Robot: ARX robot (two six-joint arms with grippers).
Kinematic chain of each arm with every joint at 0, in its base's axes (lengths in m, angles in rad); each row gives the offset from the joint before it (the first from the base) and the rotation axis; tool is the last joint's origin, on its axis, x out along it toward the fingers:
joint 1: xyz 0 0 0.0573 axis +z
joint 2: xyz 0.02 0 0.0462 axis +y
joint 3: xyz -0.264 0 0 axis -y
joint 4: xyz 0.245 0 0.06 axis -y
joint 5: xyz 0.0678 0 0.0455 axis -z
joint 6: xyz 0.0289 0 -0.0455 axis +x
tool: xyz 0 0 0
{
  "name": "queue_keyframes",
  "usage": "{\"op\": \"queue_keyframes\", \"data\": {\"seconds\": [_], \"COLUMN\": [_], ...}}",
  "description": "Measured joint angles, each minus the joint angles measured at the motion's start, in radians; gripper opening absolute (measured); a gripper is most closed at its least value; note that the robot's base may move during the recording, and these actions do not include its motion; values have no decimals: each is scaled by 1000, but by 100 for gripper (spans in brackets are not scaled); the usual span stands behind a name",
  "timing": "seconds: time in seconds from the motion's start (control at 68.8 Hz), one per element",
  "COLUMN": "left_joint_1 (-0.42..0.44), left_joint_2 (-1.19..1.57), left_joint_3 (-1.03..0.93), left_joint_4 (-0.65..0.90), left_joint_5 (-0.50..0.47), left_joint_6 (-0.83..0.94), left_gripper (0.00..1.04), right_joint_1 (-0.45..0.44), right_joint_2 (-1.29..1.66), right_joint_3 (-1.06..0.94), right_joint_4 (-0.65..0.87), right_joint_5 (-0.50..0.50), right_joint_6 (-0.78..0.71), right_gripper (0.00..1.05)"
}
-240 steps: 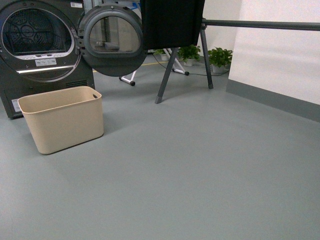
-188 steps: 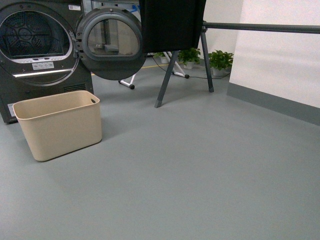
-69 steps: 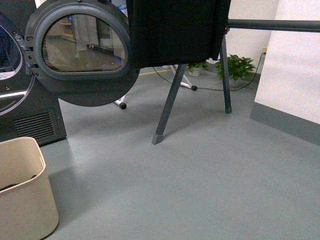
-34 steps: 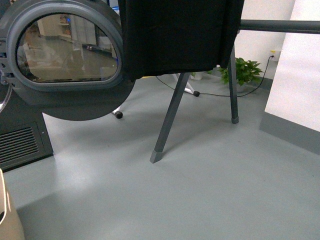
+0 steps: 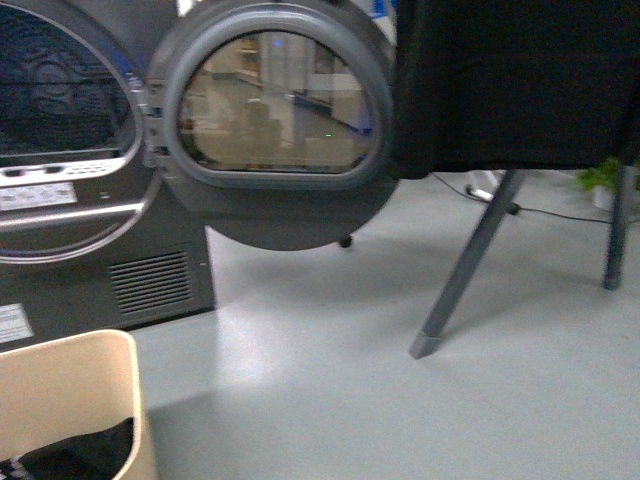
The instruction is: Move hamper under clothes hanger
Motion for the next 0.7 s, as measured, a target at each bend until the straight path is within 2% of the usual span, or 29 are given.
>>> {"op": "queue_keyframes", "data": {"seconds": [0.697], "left_joint_1": [2], "left_joint_2": [-2], "left_joint_3": [0], "left_joint_4": [0], "left_joint_5": [2], "left_joint_6": [0], "left_gripper": [98], "right_joint_1": [1], "right_joint_2": [0], "right_joint_3": [0], "right_joint_4": [0], "right_joint_5": [0], "right_joint_6": [0], "right_gripper": [97]}}
